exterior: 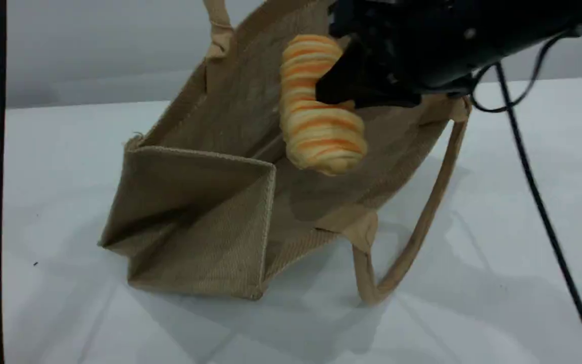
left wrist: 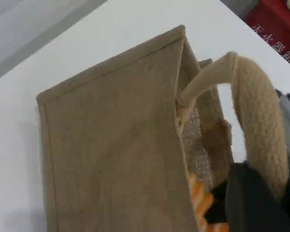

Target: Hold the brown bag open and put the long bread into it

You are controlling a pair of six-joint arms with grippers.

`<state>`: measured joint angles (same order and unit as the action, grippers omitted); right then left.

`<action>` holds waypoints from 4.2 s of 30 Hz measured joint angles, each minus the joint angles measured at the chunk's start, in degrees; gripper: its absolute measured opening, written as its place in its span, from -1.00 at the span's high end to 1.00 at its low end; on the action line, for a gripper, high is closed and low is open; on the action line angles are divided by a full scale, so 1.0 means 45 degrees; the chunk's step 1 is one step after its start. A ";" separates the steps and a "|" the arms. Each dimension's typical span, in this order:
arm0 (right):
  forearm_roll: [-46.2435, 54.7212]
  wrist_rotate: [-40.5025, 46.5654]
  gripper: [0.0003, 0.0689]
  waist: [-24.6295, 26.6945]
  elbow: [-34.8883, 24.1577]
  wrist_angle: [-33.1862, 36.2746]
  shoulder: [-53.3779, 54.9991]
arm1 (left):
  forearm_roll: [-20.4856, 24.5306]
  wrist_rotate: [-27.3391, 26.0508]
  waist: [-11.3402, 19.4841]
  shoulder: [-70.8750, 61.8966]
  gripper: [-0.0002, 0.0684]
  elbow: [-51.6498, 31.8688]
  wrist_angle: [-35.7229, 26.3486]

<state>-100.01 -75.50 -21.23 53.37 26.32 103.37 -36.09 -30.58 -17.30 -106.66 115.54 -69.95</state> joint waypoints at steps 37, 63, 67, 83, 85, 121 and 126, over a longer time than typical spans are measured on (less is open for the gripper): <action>0.8300 0.6159 -0.34 0.4701 0.1191 0.6114 -0.5093 | 0.0697 -0.0121 -0.0540 -0.1642 0.73 0.0000 0.0062; 1.9189 1.6405 -0.33 0.4744 0.1191 0.9795 -1.6597 | 0.1267 0.0967 -0.2629 -0.6826 0.72 0.0000 0.1556; 1.9272 1.6779 -0.33 0.4744 0.1191 0.9761 -1.7043 | 0.1278 0.0967 -0.2869 -0.7225 0.71 0.0000 0.1954; 1.9409 1.6779 -0.33 0.4744 0.1191 0.9708 -1.7017 | 0.0893 0.0261 -0.2927 -0.7272 -0.28 0.0000 0.1380; 1.9474 1.6779 -0.33 0.4744 0.1191 0.9708 -1.7017 | -0.0076 -0.0351 -0.2927 -0.7272 -0.41 0.0000 0.1084; 2.0927 1.5412 -0.33 0.4710 -0.5268 0.7840 -2.1802 | 0.5405 0.2632 -0.5102 0.2445 -0.46 0.0023 -0.0064; 2.0861 1.5423 -0.33 0.4710 -0.5408 0.7667 -2.1835 | 0.7255 0.3971 -0.6253 0.3606 -0.46 -0.1610 -0.0023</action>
<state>-6.14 -6.10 -0.03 29.04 60.82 5.11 -3.44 -12.71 -45.44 -90.43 108.29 -70.05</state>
